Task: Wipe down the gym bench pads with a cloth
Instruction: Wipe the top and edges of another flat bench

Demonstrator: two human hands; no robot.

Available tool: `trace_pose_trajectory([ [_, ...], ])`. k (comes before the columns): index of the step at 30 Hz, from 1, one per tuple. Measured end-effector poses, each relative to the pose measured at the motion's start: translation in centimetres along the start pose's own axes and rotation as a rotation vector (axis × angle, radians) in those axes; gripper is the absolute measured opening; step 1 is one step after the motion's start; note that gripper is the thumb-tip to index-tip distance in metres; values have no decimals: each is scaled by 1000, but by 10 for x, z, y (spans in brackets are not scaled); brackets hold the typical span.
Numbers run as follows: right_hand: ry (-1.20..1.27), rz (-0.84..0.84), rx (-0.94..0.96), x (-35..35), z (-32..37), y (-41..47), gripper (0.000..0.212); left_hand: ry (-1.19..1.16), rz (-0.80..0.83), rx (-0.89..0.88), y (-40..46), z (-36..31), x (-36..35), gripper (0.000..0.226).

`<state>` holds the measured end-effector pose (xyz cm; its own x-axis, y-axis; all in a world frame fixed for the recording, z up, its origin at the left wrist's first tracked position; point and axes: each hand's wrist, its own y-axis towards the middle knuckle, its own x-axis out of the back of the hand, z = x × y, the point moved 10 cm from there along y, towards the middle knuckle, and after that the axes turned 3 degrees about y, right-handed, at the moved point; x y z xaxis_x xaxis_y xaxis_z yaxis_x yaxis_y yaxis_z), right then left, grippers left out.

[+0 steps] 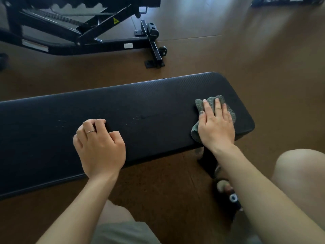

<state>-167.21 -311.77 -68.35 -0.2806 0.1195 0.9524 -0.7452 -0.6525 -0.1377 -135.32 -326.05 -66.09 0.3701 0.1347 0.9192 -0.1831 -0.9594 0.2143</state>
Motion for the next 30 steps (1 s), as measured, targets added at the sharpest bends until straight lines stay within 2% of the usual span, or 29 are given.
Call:
trace_pose_trajectory([
  [2, 12, -32, -53, -4, 14, 1, 57, -4, -1, 4, 0, 1, -1, 30],
  [3, 13, -40, -1, -10, 36, -6, 58, -1, -2, 6, 0, 1, -1, 30],
  [7, 62, 79, 450, -47, 147, -70, 57, 22, 1, 18, -1, -1, -1, 28],
  [9, 34, 145, 598, -53, 165, -83, 56, 14, -5, 30, -1, 1, 0, 28],
  [11, -26, 135, 679, -46, 153, -70, 55, 0, -7, 41, -1, 2, 1, 28],
  [13, -47, 60, 589, -28, 114, -29, 55, -11, -15, 43, -2, 1, 2, 28],
  [16, -46, 33, 228, -2, 32, 31, 56, 0, -23, 64, -2, 1, 1, 29],
  [18, -18, 35, 98, -1, 16, 37, 57, 13, -24, 73, -3, 1, 1, 29],
  [19, -9, 31, 103, -4, 26, 32, 58, 15, -28, 75, -3, 1, 1, 29],
  [21, -4, 38, 256, -16, 74, 7, 58, 18, -34, 84, -3, 1, 1, 29],
  [24, -20, 161, 647, -47, 161, -48, 57, 9, -46, 94, -2, 3, 1, 28],
  [27, -90, 272, 964, -60, 194, -77, 55, 15, -46, 92, -3, 2, 2, 29],
  [29, -114, 239, 1030, -50, 180, -52, 53, 15, -41, 100, -3, 3, 2, 31],
  [30, -122, 194, 979, -41, 165, -26, 53, 12, -40, 108, -3, 3, 2, 31],
])
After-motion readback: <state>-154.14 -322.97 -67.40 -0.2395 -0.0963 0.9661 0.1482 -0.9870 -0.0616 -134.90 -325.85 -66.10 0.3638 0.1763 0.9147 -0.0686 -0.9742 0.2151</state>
